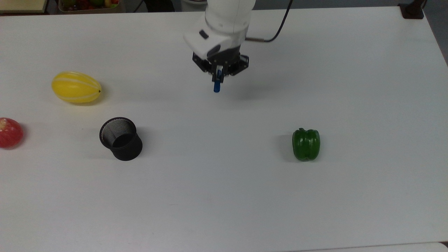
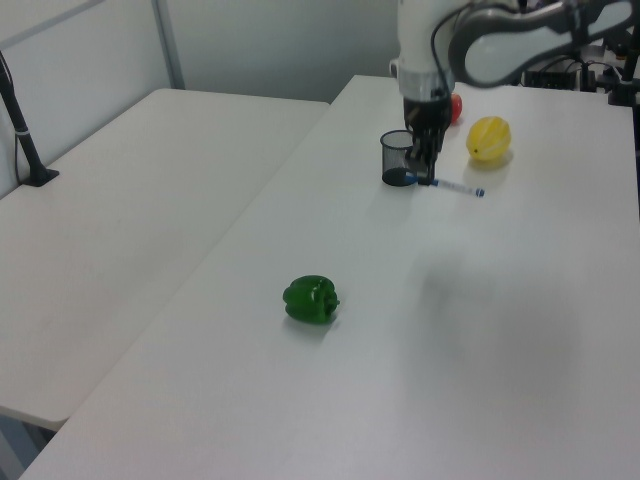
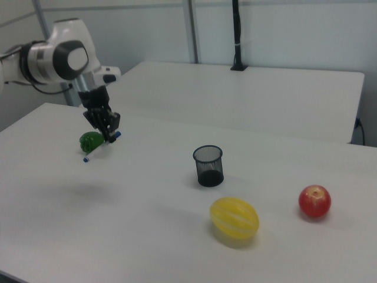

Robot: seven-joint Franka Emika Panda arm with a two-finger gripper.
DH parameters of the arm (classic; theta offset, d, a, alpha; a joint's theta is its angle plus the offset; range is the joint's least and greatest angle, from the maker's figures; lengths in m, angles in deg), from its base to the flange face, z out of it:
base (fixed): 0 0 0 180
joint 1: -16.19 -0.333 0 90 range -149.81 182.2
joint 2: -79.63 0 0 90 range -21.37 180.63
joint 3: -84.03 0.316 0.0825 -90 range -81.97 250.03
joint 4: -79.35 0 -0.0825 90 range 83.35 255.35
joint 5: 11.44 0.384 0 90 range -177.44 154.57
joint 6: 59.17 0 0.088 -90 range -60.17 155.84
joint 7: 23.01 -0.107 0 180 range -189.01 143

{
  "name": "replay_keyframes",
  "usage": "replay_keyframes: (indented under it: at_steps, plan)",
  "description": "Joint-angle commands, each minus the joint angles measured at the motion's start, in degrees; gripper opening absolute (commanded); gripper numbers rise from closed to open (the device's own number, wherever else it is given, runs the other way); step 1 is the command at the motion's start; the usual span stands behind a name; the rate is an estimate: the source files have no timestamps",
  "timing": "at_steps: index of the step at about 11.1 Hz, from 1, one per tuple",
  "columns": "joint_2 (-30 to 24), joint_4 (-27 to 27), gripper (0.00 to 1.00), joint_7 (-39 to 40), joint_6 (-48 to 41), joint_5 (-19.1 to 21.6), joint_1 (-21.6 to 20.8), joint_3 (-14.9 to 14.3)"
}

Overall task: Place marker
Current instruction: 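Lift the marker and carry it toward the black mesh pen cup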

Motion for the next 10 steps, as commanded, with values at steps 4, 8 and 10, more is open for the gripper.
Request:
replay_keyframes:
  at_steps: [4, 8, 10]
  plan:
    - [-1.8, -4.0, 0.09, 7.1, -7.0, 1.8, 3.5, -1.4]
    - [-1.2, -4.3, 0.10, 18.0, -6.4, 2.0, 8.6, -6.4]
    - [-0.3, -4.4, 0.10, 21.6, -4.5, 4.0, 12.2, -7.8]
